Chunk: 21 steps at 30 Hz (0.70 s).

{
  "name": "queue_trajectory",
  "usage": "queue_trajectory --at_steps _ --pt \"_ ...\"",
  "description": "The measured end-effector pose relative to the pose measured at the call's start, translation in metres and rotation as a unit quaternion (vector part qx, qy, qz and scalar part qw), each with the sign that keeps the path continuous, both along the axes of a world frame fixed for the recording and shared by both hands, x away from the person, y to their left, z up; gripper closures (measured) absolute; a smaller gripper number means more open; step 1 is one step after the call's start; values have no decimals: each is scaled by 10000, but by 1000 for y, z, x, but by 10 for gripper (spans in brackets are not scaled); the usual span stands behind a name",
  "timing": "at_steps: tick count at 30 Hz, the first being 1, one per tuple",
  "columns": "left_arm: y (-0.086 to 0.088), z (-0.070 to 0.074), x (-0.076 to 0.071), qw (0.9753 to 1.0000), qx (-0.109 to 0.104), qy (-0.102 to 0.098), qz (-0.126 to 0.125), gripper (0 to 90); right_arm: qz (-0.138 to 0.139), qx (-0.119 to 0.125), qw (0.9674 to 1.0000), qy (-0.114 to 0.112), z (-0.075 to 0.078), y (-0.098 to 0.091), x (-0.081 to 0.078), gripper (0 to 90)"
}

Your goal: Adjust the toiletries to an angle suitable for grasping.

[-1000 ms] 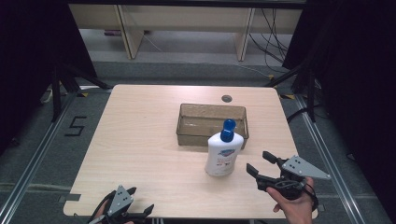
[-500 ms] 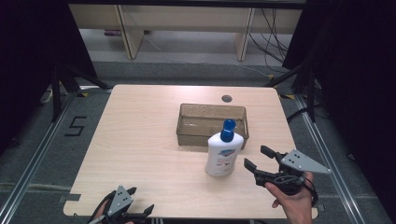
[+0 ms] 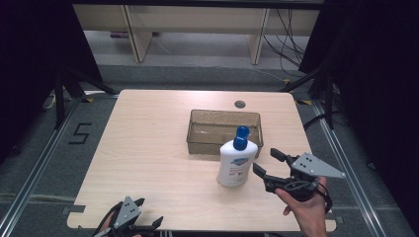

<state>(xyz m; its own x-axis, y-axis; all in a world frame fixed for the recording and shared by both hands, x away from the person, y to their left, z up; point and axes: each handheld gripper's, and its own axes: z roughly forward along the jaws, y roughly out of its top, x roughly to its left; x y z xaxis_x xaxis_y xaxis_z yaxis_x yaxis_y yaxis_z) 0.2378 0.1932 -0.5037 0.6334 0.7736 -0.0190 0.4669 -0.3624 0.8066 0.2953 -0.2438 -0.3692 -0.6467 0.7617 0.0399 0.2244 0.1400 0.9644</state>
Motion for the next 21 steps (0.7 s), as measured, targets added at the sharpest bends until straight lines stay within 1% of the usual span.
queue_trajectory --at_steps 1,2,3,4,5,6,7,8,9,10,11,13,14,15,16,17,18,20,21 --pt "1 0 0 9999 92 9 -45 152 7 35 9999 128 1 2 -1 262" --pt "1 0 0 9999 92 9 -45 151 7 35 9999 128 1 2 -1 262" --pt "-1 0 0 9998 -182 -5 6 151 3 -43 10000 -27 2 3 2 262" --pt "-1 0 0 9998 -182 -5 6 151 3 -43 10000 -27 2 3 2 262" --pt "-1 0 0 9999 -148 8 -17 151 93 27 9999 36 2 5 3 262" --pt "0 0 0 9999 -104 3 -11 152 56 39 9999 92 2 6 3 262" --pt "0 0 0 9999 -107 12 -15 151 59 -14 10000 -22 3 6 7 262" --pt "0 0 0 9999 -107 12 -15 152 59 -14 10000 -22 3 6 7 262" --pt "0 0 0 9999 -105 11 -16 151 8 6 10000 52 5 9 7 262" --pt "0 0 0 9999 -105 11 -16 152 36 -15 10000 -1 5 9 8 262" --pt "-1 0 0 9999 -150 7 -8 152 147 55 9998 103 5 11 8 262" --pt "0 0 1 10000 -63 14 -22 151 99 -28 9999 3 7 12 10 262" --pt "0 0 1 10000 -63 14 -22 151 99 -28 9999 3 7 12 10 262" --pt "-1 0 1 9999 -127 51 16 151 173 17 9998 41 8 14 12 262" --pt "-1 0 1 9999 -123 45 15 151 168 -9 9999 -8 9 13 13 262" --pt "1 1 1 10000 -3 43 -66 151 157 19 9999 52 9 14 13 262" --pt "-1 0 1 9999 -160 32 10 151 116 1 9999 28 10 14 14 262" --pt "-2 0 1 9999 -166 4 14 151 146 44 9999 63 11 15 15 262" --pt "-3 1 0 9998 -184 5 -9 151 184 58 9998 -12 12 16 17 262"
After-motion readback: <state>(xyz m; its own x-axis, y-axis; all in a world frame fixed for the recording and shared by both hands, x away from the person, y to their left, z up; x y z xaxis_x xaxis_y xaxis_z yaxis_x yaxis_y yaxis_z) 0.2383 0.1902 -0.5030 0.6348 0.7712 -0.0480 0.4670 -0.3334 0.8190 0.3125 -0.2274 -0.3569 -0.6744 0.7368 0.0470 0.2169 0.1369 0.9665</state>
